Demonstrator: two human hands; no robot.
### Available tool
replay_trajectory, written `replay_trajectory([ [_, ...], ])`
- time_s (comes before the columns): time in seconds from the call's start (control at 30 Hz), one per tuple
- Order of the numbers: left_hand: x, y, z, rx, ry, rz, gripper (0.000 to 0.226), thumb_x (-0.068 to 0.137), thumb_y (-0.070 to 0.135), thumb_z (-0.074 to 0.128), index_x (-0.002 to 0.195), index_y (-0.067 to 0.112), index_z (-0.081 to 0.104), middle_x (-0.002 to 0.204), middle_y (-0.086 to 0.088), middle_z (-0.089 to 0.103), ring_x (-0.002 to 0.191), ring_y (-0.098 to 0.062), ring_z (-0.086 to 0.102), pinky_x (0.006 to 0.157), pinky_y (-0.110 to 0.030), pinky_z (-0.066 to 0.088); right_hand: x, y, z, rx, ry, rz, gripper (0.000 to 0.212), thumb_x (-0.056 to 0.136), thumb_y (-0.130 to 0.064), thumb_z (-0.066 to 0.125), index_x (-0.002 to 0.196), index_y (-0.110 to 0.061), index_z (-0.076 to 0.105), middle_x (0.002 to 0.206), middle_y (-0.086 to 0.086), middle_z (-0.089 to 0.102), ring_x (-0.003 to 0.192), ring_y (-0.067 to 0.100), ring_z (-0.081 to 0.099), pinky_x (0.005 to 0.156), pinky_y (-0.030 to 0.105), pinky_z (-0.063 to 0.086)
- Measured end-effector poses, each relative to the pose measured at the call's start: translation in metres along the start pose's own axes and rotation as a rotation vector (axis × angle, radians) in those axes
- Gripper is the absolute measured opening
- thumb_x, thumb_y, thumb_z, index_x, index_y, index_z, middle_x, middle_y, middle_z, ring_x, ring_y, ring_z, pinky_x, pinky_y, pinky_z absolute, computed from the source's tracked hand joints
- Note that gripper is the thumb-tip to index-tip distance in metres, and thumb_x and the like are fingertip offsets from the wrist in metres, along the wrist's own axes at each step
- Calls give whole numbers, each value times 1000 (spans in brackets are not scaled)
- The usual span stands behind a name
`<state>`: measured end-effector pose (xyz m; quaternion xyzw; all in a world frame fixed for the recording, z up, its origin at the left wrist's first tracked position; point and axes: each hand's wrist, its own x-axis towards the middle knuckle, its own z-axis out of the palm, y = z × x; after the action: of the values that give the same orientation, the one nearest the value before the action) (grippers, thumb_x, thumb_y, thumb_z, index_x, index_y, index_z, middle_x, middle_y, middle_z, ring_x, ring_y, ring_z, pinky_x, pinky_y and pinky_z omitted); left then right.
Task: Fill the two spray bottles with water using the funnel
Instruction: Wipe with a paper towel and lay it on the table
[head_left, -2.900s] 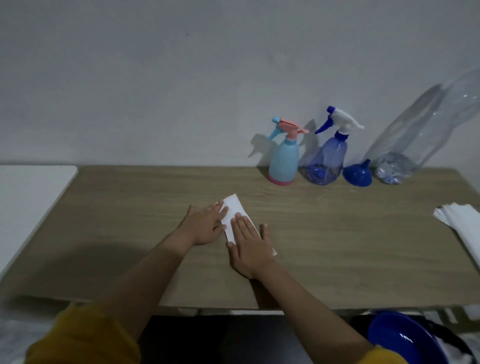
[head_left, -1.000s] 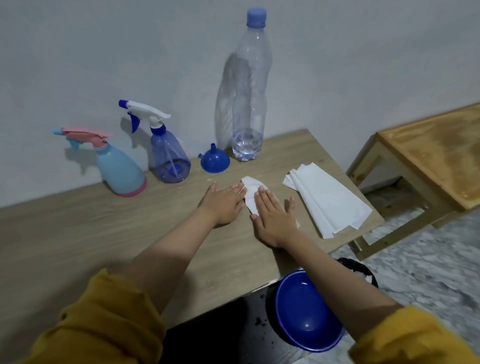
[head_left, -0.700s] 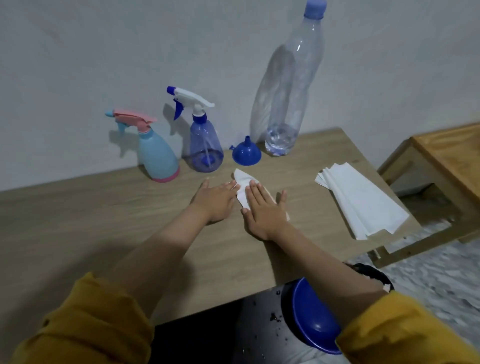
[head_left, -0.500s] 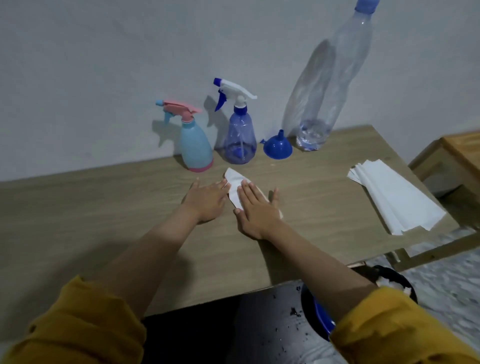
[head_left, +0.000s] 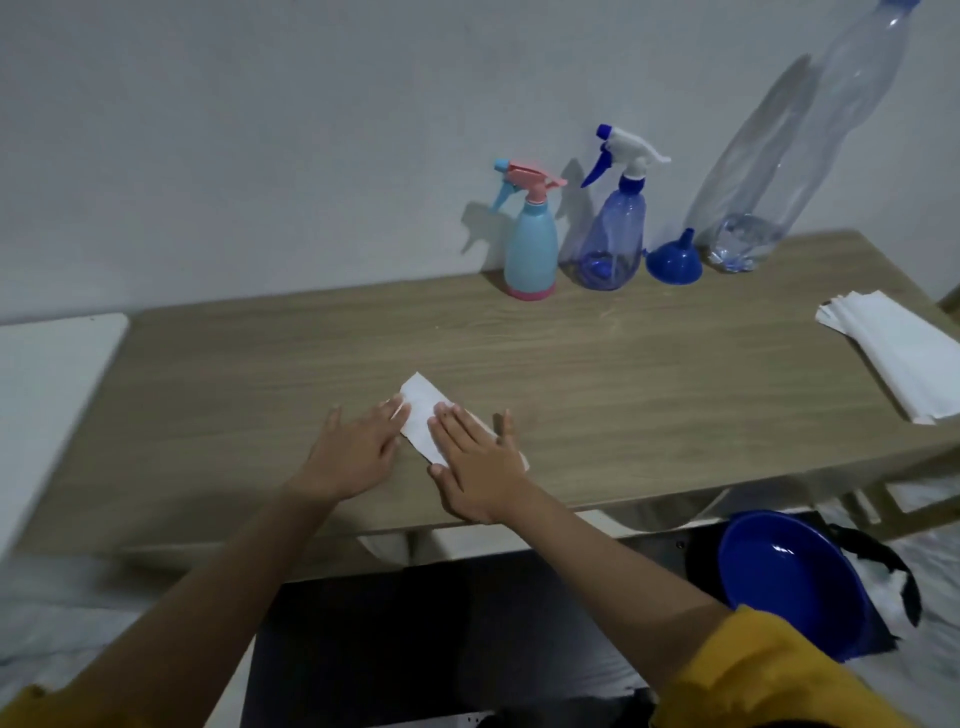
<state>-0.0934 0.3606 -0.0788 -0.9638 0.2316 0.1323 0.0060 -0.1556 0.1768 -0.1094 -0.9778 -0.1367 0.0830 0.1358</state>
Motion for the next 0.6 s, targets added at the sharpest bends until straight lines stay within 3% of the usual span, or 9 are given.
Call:
replay_trajectory([
  [0.07, -19, 1, 7, -38, 15, -6, 61, 92, 50, 15, 149, 28, 20, 158, 9, 12, 144, -9, 18, 113, -55, 10, -9, -5, 6, -14, 14, -23, 71, 89, -49, 0, 152, -17, 4, 161, -2, -4, 148, 11, -4, 110, 64, -9],
  [0.13, -30, 9, 11, -70, 18, -12, 69, 87, 56, 7, 148, 27, 21, 158, 8, 12, 144, -10, 16, 113, -55, 9, -20, -6, 11, -7, 72, -32, 70, 90, -48, 3, 152, -15, 11, 161, -1, 3, 148, 13, 4, 111, 63, -6],
  [0.27, -35, 38, 16, -92, 24, -43, 52, 99, 44, 24, 148, 25, 23, 158, 7, 12, 145, -9, 13, 113, -56, 5, -42, 4, 15, -21, 135, 2, 65, 93, -44, 11, 150, -15, 24, 159, -1, 17, 146, 14, 17, 111, 63, 3],
  [0.37, -30, 67, 15, -97, 34, -73, 52, 99, 45, 25, 147, 24, 28, 158, 6, 16, 144, -10, 16, 113, -55, 5, -61, 20, 11, -22, 111, 6, 65, 93, -44, 10, 150, -16, 22, 159, -2, 15, 147, 13, 15, 106, 58, -11],
  [0.47, -18, 104, 13, -65, 17, -72, 54, 99, 46, 25, 147, 21, 28, 158, 3, 16, 145, -11, 16, 114, -54, 7, -84, 44, 6, -60, 111, 69, 58, 95, -42, 22, 146, -17, 36, 155, -2, 31, 141, 13, 31, 104, 61, 2],
  [0.6, 0, 160, 9, -7, -12, -10, 57, 99, 47, 26, 148, 19, 23, 159, 1, 12, 145, -14, 13, 113, -54, 10, -116, 89, -4, -33, 123, 103, 62, 94, -43, 12, 150, -19, 22, 159, -5, 17, 146, 12, 16, 105, 56, -11],
])
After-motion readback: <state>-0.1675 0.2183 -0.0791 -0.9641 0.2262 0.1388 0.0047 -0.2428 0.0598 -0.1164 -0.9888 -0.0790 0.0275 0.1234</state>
